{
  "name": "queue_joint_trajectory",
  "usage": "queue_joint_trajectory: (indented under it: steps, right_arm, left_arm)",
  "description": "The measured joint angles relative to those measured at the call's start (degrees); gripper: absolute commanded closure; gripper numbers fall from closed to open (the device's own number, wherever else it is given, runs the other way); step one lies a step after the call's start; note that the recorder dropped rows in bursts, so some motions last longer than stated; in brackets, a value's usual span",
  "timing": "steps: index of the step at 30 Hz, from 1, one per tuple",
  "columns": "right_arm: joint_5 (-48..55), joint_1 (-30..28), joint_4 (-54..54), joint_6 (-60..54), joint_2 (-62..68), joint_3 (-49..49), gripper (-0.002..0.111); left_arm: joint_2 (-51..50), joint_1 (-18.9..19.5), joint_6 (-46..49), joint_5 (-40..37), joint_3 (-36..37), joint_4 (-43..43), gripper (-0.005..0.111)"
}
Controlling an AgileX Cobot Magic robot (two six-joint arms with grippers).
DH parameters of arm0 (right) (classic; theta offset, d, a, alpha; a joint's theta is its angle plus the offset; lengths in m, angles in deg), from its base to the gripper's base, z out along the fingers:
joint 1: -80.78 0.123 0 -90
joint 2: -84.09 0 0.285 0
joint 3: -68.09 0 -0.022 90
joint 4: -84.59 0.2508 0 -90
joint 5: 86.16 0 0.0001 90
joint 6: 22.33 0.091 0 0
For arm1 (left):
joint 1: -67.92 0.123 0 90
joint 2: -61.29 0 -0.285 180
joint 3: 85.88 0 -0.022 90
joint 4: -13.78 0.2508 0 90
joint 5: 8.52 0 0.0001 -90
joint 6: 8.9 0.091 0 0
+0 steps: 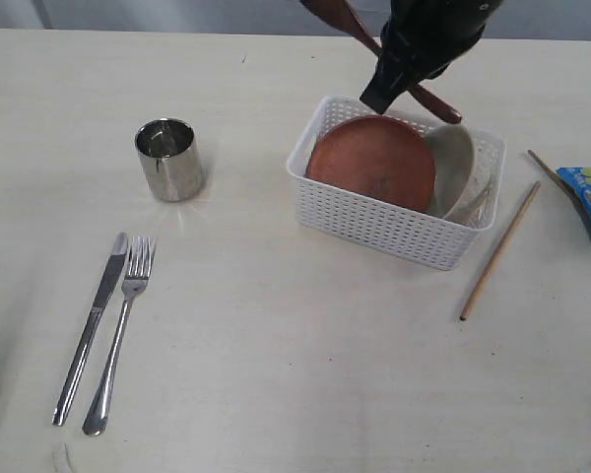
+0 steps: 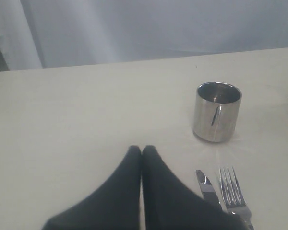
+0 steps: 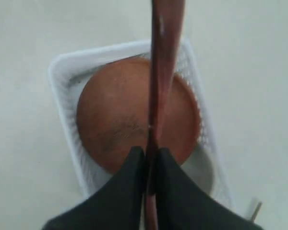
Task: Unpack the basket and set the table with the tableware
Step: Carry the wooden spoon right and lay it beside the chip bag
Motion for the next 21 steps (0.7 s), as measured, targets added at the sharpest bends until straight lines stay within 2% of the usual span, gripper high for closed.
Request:
queue_joint_trajectory:
  steps: [4,11,16,21]
  right_arm:
    - [5.7,-2.1,1.3,7.1,-0.2,0.2,0.109]
    - [11.4,-16.6,4.2,12.9,-0.4,5.2,0.109]
    - [8.2,-27.4,6.9,14.4,-1.1,12.8,0.109]
    - [3.4,-32.3,9.1,13.1,0.7,19.1,0.109]
  left_arm:
    - [0.0,0.0,0.0,0.0,0.0,0.0,0.107]
    - [0.0,0.0,0.0,0.0,0.0,0.0,0.107]
    - [0.0,0.0,0.0,0.0,0.0,0.0,0.107]
    - [0.0,0.0,0.0,0.0,0.0,0.0,0.107]
